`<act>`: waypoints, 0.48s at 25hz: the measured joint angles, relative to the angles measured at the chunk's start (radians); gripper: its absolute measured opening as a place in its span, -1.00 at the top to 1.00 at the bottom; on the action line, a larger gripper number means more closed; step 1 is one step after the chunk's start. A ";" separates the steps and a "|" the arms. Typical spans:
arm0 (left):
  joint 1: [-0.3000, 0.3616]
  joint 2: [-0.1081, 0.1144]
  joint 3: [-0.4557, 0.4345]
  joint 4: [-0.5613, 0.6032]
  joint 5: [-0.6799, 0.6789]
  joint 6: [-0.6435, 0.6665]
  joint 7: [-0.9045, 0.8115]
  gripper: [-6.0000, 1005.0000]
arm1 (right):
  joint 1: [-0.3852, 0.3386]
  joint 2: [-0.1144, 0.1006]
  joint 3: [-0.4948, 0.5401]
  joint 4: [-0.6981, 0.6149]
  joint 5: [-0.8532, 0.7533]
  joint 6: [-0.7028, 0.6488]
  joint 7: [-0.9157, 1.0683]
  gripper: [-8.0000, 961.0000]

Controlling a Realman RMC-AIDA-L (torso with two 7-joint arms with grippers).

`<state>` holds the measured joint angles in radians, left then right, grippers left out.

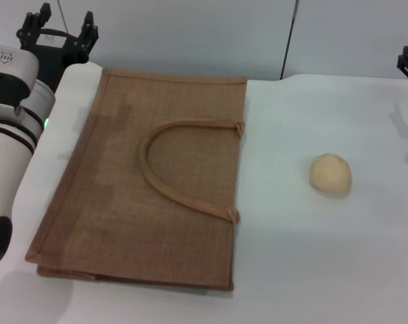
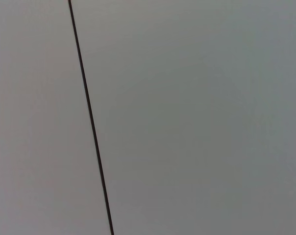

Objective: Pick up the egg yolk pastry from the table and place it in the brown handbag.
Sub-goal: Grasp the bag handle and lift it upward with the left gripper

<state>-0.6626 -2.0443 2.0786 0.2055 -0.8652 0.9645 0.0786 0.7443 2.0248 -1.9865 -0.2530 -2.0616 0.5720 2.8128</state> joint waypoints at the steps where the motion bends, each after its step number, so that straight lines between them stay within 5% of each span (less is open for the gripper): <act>1: 0.000 0.000 0.000 0.000 0.000 0.000 0.000 -0.51 | 0.000 0.000 0.000 0.000 0.000 0.000 0.000 -0.84; 12: -0.011 0.001 0.000 -0.001 0.000 -0.026 0.000 -0.51 | 0.001 0.000 0.000 0.002 0.000 0.000 -0.001 -0.84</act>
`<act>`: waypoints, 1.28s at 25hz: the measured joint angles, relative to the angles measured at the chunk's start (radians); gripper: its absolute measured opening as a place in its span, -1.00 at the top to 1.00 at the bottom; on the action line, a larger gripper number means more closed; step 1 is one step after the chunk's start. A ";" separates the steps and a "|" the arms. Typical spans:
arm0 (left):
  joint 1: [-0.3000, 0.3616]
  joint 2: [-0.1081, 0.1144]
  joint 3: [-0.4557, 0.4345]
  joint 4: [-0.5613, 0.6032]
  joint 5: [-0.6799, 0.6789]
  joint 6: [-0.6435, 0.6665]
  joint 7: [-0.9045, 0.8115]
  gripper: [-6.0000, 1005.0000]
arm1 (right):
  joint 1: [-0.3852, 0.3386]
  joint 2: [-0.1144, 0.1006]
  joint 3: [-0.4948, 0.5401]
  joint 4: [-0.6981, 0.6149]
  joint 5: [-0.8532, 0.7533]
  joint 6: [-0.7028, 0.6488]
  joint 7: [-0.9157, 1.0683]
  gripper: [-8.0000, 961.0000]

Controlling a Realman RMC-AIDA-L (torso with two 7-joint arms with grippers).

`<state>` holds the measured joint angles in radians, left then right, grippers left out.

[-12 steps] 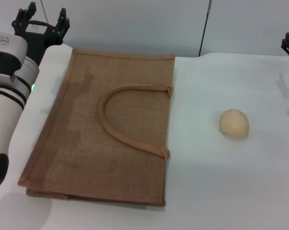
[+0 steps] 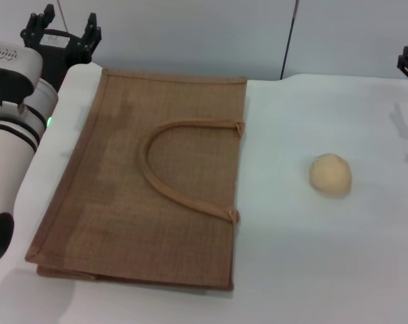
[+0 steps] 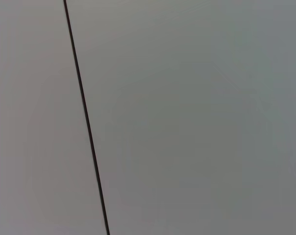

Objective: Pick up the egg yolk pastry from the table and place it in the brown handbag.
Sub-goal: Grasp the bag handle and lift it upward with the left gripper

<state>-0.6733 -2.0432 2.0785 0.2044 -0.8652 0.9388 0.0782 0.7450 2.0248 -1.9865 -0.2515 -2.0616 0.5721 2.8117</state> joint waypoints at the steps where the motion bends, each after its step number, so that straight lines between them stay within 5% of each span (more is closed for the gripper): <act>1: 0.000 0.000 0.000 0.000 0.000 0.000 0.000 -0.51 | 0.001 0.000 0.000 0.000 0.000 0.000 0.000 -0.84; 17: -0.003 0.005 0.019 0.001 0.015 -0.017 -0.106 -0.51 | 0.002 0.000 0.000 0.015 0.000 -0.017 0.002 -0.84; 32: -0.025 0.028 0.043 0.157 0.247 -0.355 -0.232 -0.34 | -0.007 -0.002 0.000 0.027 0.000 -0.029 0.001 -0.84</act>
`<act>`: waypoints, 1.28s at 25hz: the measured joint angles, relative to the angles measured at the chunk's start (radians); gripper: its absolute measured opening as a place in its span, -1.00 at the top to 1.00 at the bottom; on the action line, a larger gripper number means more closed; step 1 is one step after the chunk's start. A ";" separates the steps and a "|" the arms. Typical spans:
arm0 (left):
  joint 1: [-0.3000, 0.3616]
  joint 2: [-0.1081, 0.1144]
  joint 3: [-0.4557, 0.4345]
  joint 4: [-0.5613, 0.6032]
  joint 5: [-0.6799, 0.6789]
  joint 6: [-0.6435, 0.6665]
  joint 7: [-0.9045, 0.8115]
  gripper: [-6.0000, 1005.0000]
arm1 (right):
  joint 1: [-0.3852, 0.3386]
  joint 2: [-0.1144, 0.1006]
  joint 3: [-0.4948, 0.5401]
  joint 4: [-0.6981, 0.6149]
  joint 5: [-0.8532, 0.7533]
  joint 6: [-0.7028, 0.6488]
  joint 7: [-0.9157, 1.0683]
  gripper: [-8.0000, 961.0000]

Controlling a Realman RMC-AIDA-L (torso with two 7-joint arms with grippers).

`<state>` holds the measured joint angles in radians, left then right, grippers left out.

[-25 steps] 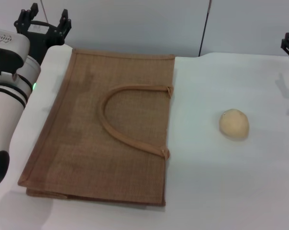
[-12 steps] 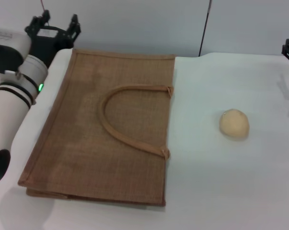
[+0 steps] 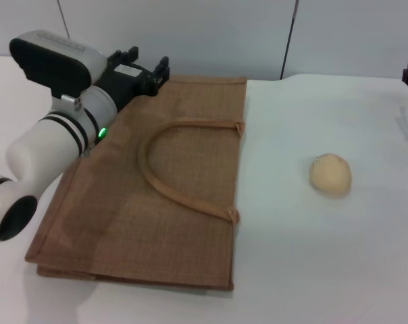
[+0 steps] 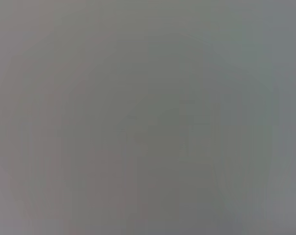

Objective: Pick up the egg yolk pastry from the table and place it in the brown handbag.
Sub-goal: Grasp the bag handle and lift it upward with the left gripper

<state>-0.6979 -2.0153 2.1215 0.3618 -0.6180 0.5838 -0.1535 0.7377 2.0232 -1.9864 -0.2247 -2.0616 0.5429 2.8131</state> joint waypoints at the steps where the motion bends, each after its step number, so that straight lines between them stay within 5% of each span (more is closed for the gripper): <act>1: 0.000 0.003 0.000 0.010 0.012 -0.016 -0.012 -0.33 | 0.000 0.000 0.000 0.001 0.000 0.000 0.000 -0.84; 9: 0.034 0.049 0.000 0.154 0.134 -0.132 -0.124 -0.28 | -0.001 -0.001 0.000 0.024 0.000 0.000 0.000 -0.84; 20: 0.095 0.141 -0.002 0.478 0.169 -0.554 -0.112 -0.28 | -0.007 -0.001 0.000 0.024 0.000 0.000 0.001 -0.84; 23: 0.089 0.140 -0.017 0.519 0.168 -0.676 -0.070 -0.28 | -0.008 -0.001 0.000 0.024 0.000 0.000 0.001 -0.83; 32: 0.094 0.083 -0.185 0.608 0.135 -0.943 0.143 -0.28 | -0.009 -0.002 0.001 0.024 0.000 0.000 0.001 -0.84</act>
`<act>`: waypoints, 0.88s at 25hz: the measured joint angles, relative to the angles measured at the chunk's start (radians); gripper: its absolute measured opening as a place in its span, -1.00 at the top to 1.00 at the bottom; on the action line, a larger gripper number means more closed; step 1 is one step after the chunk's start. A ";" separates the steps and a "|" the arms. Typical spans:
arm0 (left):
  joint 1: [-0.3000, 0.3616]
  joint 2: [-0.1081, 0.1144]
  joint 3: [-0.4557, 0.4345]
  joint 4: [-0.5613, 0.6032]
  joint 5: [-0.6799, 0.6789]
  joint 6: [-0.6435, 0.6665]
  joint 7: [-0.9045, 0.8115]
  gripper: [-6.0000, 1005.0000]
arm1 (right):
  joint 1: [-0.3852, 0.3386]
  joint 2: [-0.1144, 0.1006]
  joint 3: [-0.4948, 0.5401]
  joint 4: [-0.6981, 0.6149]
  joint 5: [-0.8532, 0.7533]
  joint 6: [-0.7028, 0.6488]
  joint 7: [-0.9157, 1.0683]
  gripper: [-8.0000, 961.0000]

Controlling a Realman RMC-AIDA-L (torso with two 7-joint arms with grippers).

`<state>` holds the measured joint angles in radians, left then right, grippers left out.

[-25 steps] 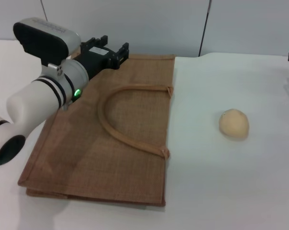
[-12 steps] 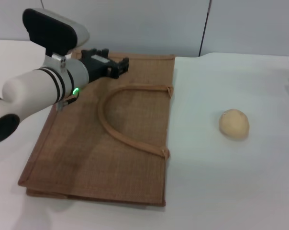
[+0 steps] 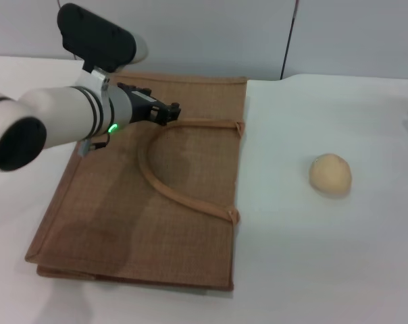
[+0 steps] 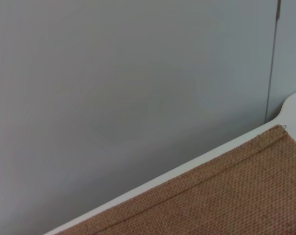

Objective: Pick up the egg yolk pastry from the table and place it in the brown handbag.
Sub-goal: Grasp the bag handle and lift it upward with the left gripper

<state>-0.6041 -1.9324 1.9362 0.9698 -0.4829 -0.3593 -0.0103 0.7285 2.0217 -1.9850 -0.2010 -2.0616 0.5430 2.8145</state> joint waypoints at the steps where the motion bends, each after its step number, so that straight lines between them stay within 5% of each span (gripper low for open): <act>1: 0.001 -0.009 -0.034 0.009 -0.029 -0.026 0.044 -0.28 | 0.000 0.000 0.000 0.000 0.000 0.000 0.000 -0.84; 8: 0.000 -0.054 -0.245 0.013 -0.329 -0.182 0.458 -0.28 | 0.002 0.000 0.000 0.000 0.000 0.000 0.000 -0.84; 12: -0.008 -0.094 -0.407 -0.021 -0.373 -0.287 0.613 -0.28 | 0.003 0.000 0.000 0.000 0.000 0.000 0.000 -0.84; 22: -0.058 -0.089 -0.471 -0.090 -0.310 -0.399 0.654 -0.28 | 0.005 0.000 0.000 0.000 0.000 0.000 0.000 -0.84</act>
<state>-0.6621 -2.0213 1.4657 0.8801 -0.7927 -0.7586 0.6433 0.7333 2.0218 -1.9850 -0.2009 -2.0616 0.5430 2.8148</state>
